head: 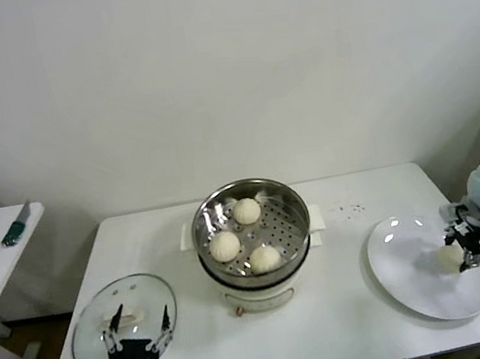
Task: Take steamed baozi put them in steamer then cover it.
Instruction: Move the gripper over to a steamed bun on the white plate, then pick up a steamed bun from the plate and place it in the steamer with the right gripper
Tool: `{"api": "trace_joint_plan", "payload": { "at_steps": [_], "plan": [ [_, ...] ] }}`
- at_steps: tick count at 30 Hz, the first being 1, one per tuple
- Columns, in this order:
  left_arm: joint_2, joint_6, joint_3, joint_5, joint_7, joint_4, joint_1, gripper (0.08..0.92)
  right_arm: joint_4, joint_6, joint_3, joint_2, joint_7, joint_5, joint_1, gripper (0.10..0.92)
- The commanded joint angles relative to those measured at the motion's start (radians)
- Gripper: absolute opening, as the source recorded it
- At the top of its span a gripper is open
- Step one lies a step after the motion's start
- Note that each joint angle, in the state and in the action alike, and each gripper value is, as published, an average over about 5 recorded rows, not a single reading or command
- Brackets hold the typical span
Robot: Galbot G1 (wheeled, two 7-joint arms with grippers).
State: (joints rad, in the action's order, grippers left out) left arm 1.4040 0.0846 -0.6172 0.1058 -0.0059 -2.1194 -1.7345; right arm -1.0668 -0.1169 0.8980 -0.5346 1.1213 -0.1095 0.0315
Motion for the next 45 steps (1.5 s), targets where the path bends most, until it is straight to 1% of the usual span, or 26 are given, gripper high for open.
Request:
{"api": "trace_joint_plan", "payload": {
  "at_steps": [1, 6, 10, 13, 20, 25, 29, 34, 45],
  "plan": [
    [0.002, -0.004, -0.001, 0.0, 0.004, -0.007, -0.004, 0.823, -0.033, -0.021, 0.115, 0.002, 0.002, 0.094, -0.139, 0.659],
    [0.002, -0.015, 0.011, -0.003, 0.01, -0.014, -0.015, 0.823, -0.059, -0.066, 0.359, -0.046, -0.006, 0.266, -0.44, 0.654],
    [-0.003, -0.021, 0.033, 0.004, 0.029, -0.025, -0.03, 0.823, -0.061, -0.109, 0.569, -0.168, -0.023, 0.47, -0.702, 0.653],
    [-0.004, -0.026, 0.05, 0.015, 0.043, -0.031, -0.041, 0.823, -0.053, -0.135, 0.669, -0.279, -0.036, 0.612, -0.838, 0.654],
    [-0.004, -0.031, 0.077, 0.029, 0.055, -0.045, -0.048, 0.823, -0.008, -0.188, 0.792, -0.526, -0.071, 0.923, -0.955, 0.655],
    [-0.003, -0.028, 0.081, 0.03, 0.07, -0.057, -0.048, 0.823, 0.012, -0.209, 0.854, -0.669, -0.096, 1.065, -0.968, 0.655],
    [-0.004, -0.02, 0.083, 0.026, 0.078, -0.065, -0.045, 0.823, 0.01, -0.217, 0.906, -0.761, -0.111, 1.128, -0.96, 0.66],
    [-0.014, -0.024, 0.076, 0.016, 0.077, -0.063, -0.043, 0.823, 0.008, -0.23, 0.927, -0.825, -0.131, 1.156, -0.924, 0.662],
    [-0.029, -0.036, 0.055, -0.012, 0.071, -0.051, -0.051, 0.823, 0.01, -0.227, 0.971, -0.868, -0.149, 1.063, -0.817, 0.662]
  ]
}}
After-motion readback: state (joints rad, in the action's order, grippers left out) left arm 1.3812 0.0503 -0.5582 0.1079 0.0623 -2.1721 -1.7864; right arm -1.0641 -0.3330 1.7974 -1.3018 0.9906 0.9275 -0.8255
